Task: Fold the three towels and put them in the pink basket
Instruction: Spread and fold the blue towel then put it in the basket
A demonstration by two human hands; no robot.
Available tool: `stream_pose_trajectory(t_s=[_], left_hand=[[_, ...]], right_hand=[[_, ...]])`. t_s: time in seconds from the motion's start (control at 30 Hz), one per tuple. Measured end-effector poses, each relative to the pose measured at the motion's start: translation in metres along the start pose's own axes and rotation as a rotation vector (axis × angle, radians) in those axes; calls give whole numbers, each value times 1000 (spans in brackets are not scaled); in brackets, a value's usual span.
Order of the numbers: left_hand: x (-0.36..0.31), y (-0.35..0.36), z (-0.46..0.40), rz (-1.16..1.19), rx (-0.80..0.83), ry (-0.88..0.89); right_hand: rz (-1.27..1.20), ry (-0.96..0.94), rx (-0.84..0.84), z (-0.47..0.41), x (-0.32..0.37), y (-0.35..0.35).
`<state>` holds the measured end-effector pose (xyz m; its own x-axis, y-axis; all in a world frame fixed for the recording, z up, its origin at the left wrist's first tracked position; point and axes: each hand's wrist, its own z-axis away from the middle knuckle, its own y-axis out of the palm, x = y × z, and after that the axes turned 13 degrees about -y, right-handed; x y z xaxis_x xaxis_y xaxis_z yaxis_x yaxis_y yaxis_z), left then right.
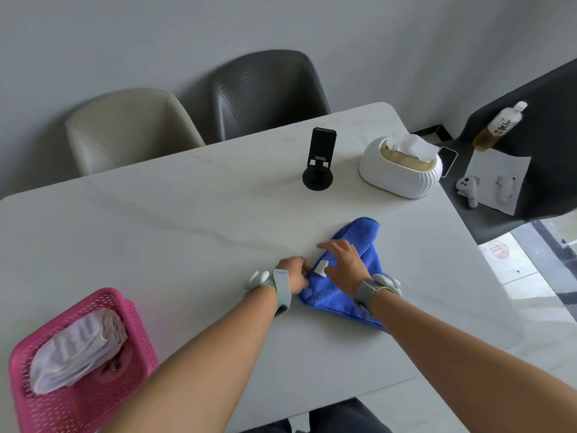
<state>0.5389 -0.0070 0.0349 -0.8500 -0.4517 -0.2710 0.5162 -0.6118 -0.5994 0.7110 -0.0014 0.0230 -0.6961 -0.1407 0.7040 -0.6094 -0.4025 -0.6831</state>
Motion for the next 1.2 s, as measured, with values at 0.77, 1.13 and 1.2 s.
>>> stream_pose_trajectory(t_s=[0.77, 1.13, 1.2], left_hand=[[134, -29, -3, 238, 27, -229], [118, -37, 6, 701, 193, -90], [120, -40, 9, 726, 254, 29]], right_hand=[[293, -193, 403, -70, 78, 76], [-55, 251, -37, -109, 110, 39], [-110, 292, -82, -112, 109, 33]])
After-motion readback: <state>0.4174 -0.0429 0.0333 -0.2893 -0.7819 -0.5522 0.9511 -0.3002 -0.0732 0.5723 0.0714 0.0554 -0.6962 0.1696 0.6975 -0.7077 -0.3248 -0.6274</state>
